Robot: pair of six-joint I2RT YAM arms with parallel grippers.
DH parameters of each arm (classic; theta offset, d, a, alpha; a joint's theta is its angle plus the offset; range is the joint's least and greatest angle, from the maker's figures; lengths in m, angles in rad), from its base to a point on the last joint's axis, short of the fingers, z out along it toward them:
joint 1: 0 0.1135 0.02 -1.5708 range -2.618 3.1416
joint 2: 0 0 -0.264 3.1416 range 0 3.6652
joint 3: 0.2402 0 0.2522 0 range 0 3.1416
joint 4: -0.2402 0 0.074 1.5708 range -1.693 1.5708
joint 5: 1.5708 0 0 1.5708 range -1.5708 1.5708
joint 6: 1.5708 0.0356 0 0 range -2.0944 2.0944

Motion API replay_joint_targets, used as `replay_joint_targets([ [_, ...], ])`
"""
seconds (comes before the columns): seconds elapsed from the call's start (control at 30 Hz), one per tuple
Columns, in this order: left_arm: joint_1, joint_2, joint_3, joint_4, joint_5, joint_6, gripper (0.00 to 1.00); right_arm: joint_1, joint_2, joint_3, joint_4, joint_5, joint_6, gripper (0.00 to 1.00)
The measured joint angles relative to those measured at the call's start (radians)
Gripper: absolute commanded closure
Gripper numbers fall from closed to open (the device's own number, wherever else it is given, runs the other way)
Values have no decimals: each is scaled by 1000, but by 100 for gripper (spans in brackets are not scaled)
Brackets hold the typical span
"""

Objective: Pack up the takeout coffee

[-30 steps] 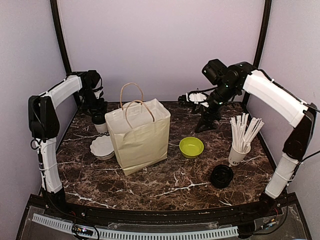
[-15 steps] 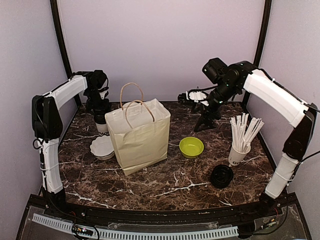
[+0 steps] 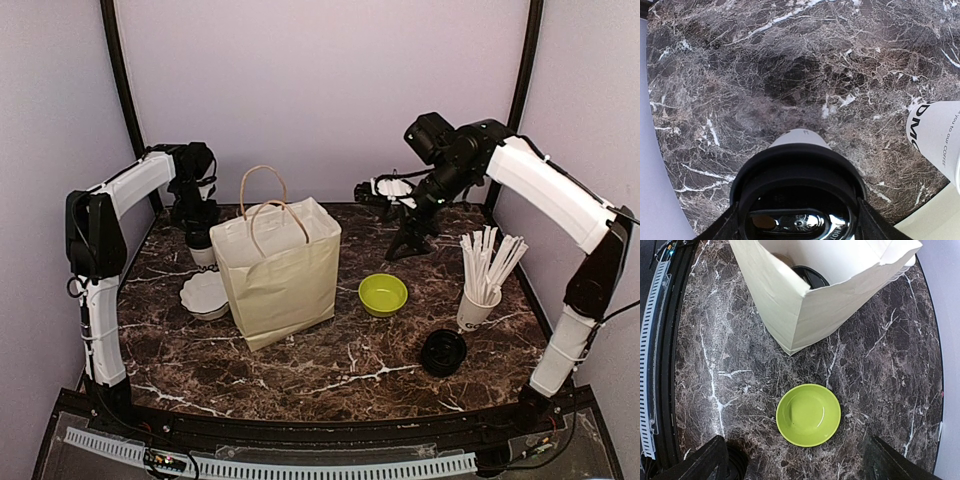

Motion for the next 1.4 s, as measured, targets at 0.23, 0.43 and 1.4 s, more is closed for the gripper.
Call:
replay_joint_targets([
  [0.23,1,-14,-5,-4,18,1,38,15,52,180,1,-56,23,10],
  [0.43,2,-183,-69,-4,35,5,38,60,132,363,69,-103,97,14],
  [1.4,-134,-874,-241,55,205,28,42,190,419,558,518,-277,476,100],
])
